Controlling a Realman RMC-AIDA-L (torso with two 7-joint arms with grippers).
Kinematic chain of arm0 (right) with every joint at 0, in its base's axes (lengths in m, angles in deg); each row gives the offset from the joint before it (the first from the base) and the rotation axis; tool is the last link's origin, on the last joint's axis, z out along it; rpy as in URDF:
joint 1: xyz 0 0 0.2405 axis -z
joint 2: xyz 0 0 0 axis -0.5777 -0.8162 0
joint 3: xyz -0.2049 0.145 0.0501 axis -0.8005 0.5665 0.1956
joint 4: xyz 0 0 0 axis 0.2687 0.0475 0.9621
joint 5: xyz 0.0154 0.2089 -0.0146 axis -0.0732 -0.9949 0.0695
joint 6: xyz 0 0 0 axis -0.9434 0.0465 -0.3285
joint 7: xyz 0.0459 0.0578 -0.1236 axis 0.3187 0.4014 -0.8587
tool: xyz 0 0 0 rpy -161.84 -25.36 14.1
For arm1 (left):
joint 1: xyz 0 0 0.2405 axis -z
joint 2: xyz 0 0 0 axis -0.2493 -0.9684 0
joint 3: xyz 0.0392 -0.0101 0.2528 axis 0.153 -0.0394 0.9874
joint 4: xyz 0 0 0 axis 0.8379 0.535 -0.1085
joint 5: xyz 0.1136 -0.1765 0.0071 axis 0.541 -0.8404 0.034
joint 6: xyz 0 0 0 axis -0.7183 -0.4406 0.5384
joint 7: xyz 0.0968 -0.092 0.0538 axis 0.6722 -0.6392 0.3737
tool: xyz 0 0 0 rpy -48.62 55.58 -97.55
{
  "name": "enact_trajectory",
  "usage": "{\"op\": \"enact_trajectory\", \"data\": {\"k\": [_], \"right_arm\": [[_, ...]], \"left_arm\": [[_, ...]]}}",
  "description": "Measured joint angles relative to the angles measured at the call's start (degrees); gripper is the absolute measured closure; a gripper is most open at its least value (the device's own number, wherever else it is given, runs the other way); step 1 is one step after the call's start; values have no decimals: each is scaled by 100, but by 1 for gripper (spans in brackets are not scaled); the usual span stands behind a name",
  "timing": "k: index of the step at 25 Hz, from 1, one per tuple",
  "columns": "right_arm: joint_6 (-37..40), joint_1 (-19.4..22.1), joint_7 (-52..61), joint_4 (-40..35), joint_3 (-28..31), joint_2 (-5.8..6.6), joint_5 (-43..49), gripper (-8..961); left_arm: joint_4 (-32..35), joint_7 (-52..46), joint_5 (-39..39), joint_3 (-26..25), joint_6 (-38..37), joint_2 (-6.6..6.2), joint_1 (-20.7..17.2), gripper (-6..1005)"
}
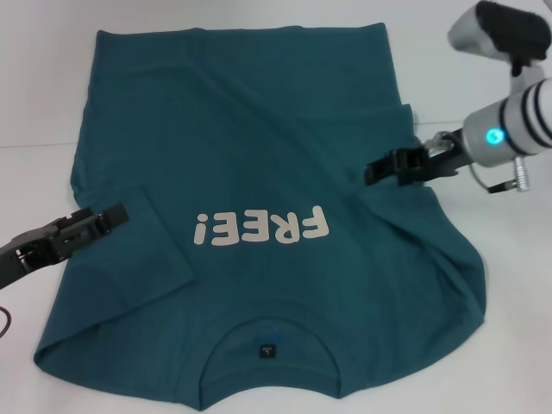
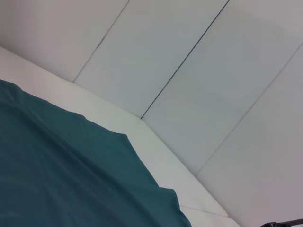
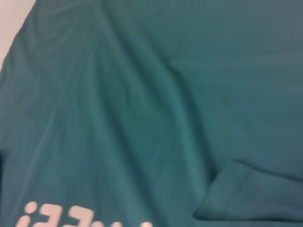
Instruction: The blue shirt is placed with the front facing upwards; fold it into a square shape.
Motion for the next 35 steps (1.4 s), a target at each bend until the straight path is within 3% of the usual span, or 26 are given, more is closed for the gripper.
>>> {"op": "enact_trajectory", "data": {"k": [2,9,21,29,35], "right_arm": [[90,106,8,-120,23,93,32,316],[607,541,83,-363,258,295,52,304],[1521,1018,54,-447,612,496,50,309],[1557,1240,105,-444,709,510,50,308],[1316,1263,104,-404,916,365,32,307]], "left_arm": [[2,-6,-1,-25,-17,0,-5,65],[-2,-59,-9,-46,-20,0,-4,65],[-4,-75,-9,-48,30,-9,58,65],[-4,-82,-10,-48,33,-9,64,65],[-4,-82,-14,-46,17,-9,75,65]]}}
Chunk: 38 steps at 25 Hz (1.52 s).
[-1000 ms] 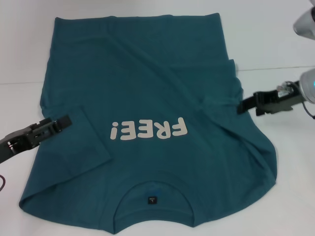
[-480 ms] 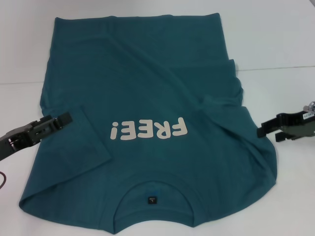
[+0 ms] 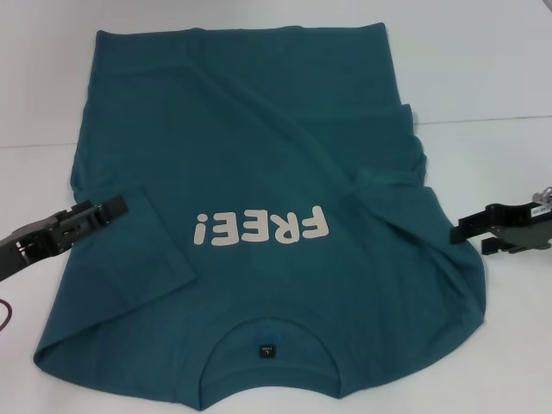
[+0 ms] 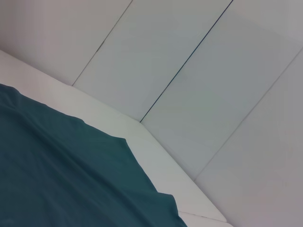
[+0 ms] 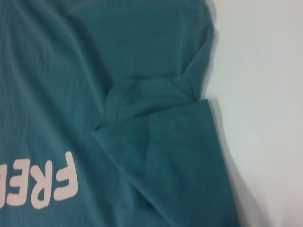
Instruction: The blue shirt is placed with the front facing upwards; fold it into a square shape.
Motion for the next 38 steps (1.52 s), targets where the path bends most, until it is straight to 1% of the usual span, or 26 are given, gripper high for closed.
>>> {"op": "enact_trajectory", "data": {"k": [4,8,15,19,26,34,38], "right_arm": [[-191,-40,-1,142,21,-67,-32,307],[-247,-98,-3,292,43,-75,-37,308],[-263,-97,-26,301,271,-93,-38,309],[-375,-105,-64,304,362,-141,-46,308],[-588,-165,-83,317,370,-270,-97,309],[-687,-246,-176,435,384,-295,-258,309],[-780,-207,-419,449,414,-297,-600,308]], "left_arm": [[0,0,-2,0,-18,0,2,65],[0,1,-3,-2,-26,0,3,65],[0,0,-3,-2,7,0,3,65],[0,1,-3,-2,13,0,3,65],[0,3,-3,-2,20,0,10,65],[0,21,-3,-9,34,0,12,65],[0,26,-3,-11,34,0,12,65]]}}
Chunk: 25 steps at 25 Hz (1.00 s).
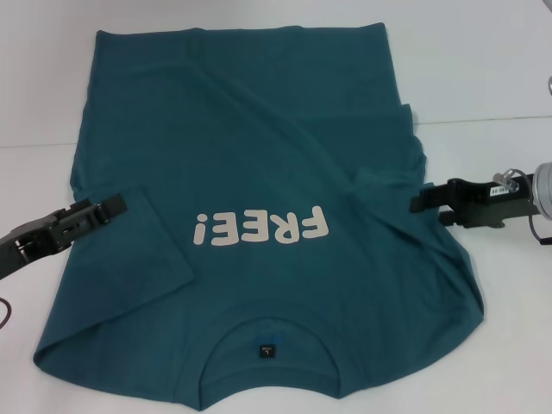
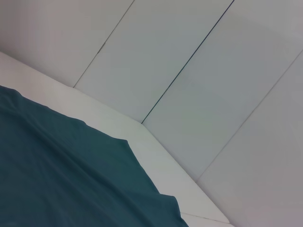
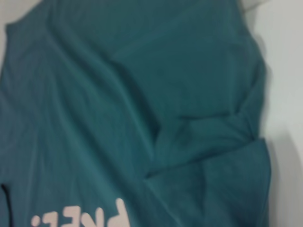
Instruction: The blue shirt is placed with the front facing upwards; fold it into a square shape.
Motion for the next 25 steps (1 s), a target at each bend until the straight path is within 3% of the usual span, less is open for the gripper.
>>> {"op": "enact_trajectory", "data": {"k": [9,21,25], "right_arm": [[-112,-125,-483,255,-33,-10,-256,308],[293,-280,-685,234,-46,-68,-180,308],[346,-169,-558,145,-49,64,-115,309]], "left_arm": [[-9,9,-14,0,-1,0,0,65],[-9,-4,-18,-9,-1,-9,-9,65],[-9,-17,-18,-9,-1,-9,-9,65]]}}
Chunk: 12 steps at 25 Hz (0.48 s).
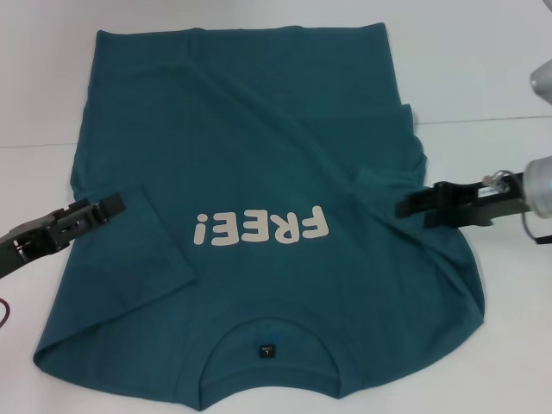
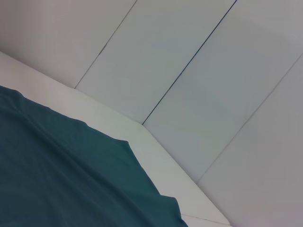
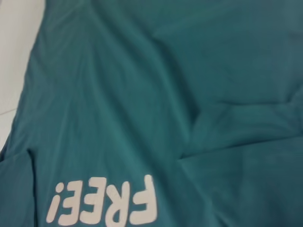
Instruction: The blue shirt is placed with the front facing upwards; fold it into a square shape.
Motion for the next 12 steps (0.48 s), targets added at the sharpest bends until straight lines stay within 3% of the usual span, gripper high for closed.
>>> {"op": "enact_trajectory", "data": {"k": [5,12], "right_arm": [[180,144,238,-18,1,224,42,309],[53,251,380,-22,14,231,257,308]], "left_arm": [[0,-1,-48,6,-6,0,0,65],[0,-3,-57,10,0,0,3,65]]}}
